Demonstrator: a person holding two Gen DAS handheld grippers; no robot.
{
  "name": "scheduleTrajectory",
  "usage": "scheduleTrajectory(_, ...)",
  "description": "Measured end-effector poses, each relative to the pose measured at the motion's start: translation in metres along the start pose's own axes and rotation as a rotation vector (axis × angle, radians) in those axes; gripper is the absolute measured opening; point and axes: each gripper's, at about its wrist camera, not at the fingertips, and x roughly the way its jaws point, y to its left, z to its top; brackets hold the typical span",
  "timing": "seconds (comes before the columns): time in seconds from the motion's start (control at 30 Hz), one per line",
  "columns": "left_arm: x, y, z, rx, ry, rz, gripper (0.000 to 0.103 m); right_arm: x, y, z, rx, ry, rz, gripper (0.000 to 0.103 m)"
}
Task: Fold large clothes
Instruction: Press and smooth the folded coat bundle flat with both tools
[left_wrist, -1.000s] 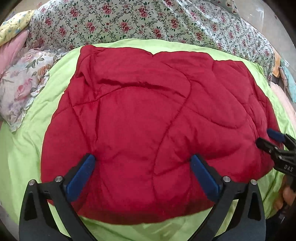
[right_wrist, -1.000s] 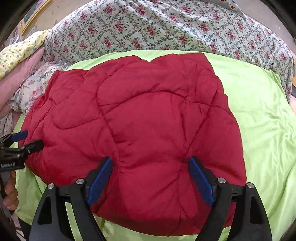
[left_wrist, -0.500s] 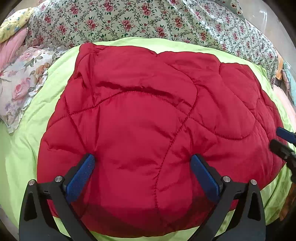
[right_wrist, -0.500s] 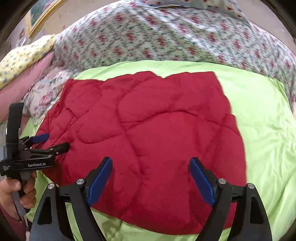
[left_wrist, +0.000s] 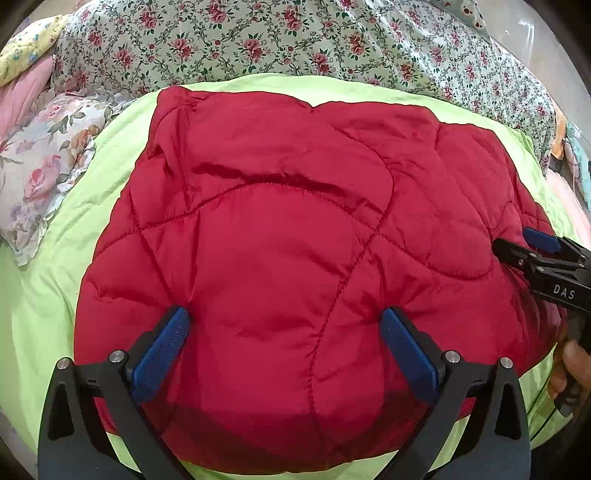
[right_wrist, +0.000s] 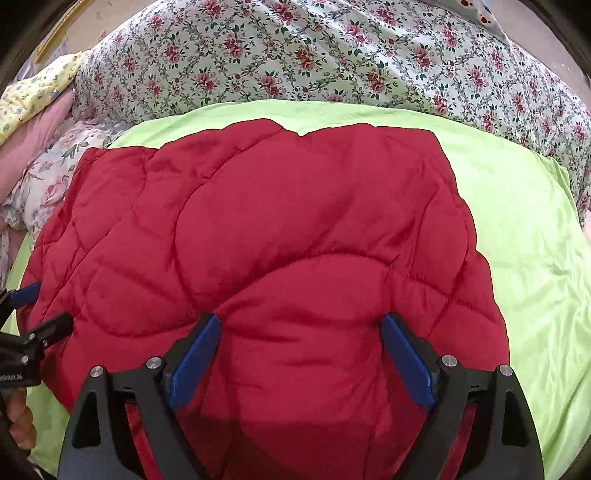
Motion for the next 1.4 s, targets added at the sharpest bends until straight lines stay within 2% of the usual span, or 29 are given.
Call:
scheduleTrajectory(0.17,-0.003,0.002,0.005,-0.017,0.002,-0.002,0.103,0.003,-0.001,0.001,0.003,-0.004,0.002,0.090)
scheduleTrajectory(0.27,-0.015,0.004,0.012,-0.032,-0.031,-0.011,0.101,0.005,-0.003,0.002,0.006,-0.003,0.008,0.091)
scheduleTrajectory(0.37,-0.016,0.003,0.021,-0.023,-0.046,0.013,0.101,0.006,-0.004,0.002,0.007,-0.005,0.011,0.091)
scheduleTrajectory(0.5,0.012,0.012,0.034,-0.046,0.010,0.016,0.102,0.007,-0.004,0.002,0.008,-0.006,0.011,0.091)
scheduleTrajectory(0.83,0.040,0.016,0.047,-0.046,0.031,0.029,0.103,0.012,-0.005,0.003,0.005,0.009,0.014,0.091)
scheduleTrajectory(1.1,0.020,0.018,0.043,-0.047,0.006,0.024,0.102,0.004,-0.003,0.007,0.008,0.015,0.002,0.091)
scheduleTrajectory(1.3,-0.011,0.018,0.021,-0.033,-0.019,0.055,0.102,-0.023,0.000,-0.005,0.017,-0.010,0.010,0.092)
scheduleTrajectory(1.4,-0.022,0.026,0.008,-0.057,-0.016,0.083,0.102,-0.037,0.000,-0.013,0.020,-0.024,0.017,0.092)
